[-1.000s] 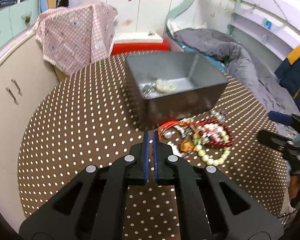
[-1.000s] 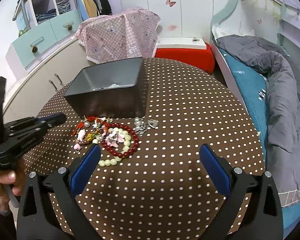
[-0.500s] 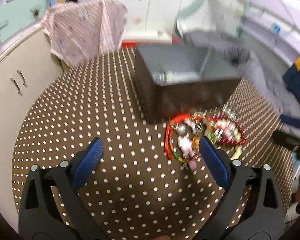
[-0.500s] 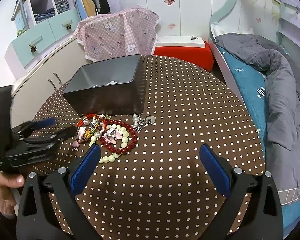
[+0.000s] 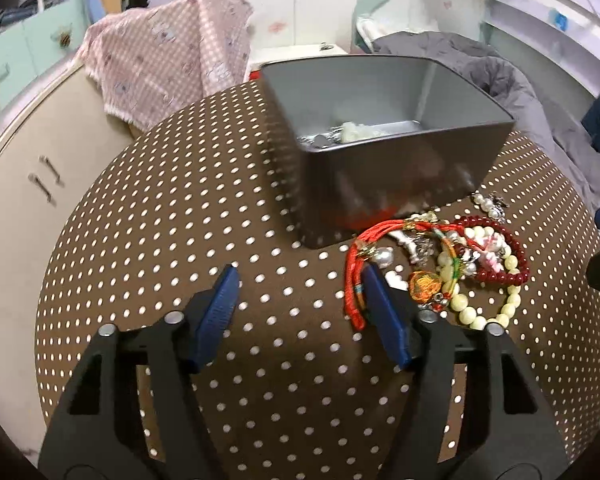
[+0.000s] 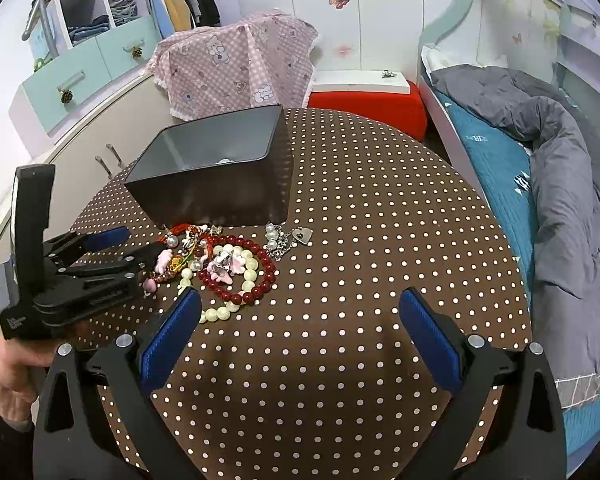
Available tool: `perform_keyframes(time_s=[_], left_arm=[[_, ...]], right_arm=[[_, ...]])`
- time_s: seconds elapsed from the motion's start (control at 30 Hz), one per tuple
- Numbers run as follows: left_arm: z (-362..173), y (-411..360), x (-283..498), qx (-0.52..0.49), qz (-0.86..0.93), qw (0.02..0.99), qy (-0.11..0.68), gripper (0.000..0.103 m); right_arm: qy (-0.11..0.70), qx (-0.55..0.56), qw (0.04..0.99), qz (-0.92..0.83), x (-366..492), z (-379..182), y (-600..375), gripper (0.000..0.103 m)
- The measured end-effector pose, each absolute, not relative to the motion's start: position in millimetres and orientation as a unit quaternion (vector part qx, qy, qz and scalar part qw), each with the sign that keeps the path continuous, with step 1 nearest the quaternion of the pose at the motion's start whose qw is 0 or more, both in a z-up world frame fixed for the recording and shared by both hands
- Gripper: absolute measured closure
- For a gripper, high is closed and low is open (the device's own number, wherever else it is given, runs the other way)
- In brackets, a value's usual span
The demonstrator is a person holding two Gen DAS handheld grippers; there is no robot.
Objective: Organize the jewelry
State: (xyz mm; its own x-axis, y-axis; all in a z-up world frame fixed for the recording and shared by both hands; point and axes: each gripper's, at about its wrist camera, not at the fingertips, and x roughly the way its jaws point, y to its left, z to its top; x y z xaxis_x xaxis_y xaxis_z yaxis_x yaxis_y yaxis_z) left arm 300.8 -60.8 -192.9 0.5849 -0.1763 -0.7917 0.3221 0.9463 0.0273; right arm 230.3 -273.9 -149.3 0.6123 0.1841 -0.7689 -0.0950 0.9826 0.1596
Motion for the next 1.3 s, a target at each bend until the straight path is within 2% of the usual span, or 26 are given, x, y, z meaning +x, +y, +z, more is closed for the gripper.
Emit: perform_keyframes(time_s=[0.03,0.07,0.1,0.13,0.3,0.57,0.8,1.1,1.2,1.3], left_arm=[[-192,-63,300,0.085,-0.153,0.885,0.431,0.054],[-191,-65,298,0.084,-0.17,0.882,0.431,0.071],[-190,-68,296,0.087,-0.18,0.88,0.43,0.094],[-189,-71,293,0.089,-0.191,0.878,0.431,0.099],[-173,-65,279,0.046,-0.227,0.881,0.412,0.1],[-113,-44,257,0.001,-0.257,0.905,0.339,0.1],[-108,-28,244,-0.006,-0.236,0.916,0.325,0.1],[-118,8,236,-0.045,-0.209,0.916,0.338,0.1],[-120,13,237,-0.056,-0.211,0.915,0.34,0.1],[-124,15,237,-0.067,-0.214,0.912,0.344,0.1]], right_arm=[[0.433,0.052,0.896,0.079,230,-149,-273,0.008],[0.433,0.051,0.896,0.08,230,-149,-272,0.008],[0.433,0.05,0.896,0.081,230,-149,-271,0.008],[0.433,0.049,0.896,0.082,229,-149,-270,0.008],[0.429,0.049,0.898,0.08,224,-146,-270,0.008],[0.425,0.049,0.9,0.085,222,-143,-265,0.008],[0.427,0.039,0.897,0.113,223,-142,-247,0.008],[0.427,0.023,0.874,0.229,233,-147,-187,0.008],[0.421,0.022,0.863,0.278,233,-146,-166,0.014],[0.422,0.002,0.851,0.312,233,-147,-140,0.032]])
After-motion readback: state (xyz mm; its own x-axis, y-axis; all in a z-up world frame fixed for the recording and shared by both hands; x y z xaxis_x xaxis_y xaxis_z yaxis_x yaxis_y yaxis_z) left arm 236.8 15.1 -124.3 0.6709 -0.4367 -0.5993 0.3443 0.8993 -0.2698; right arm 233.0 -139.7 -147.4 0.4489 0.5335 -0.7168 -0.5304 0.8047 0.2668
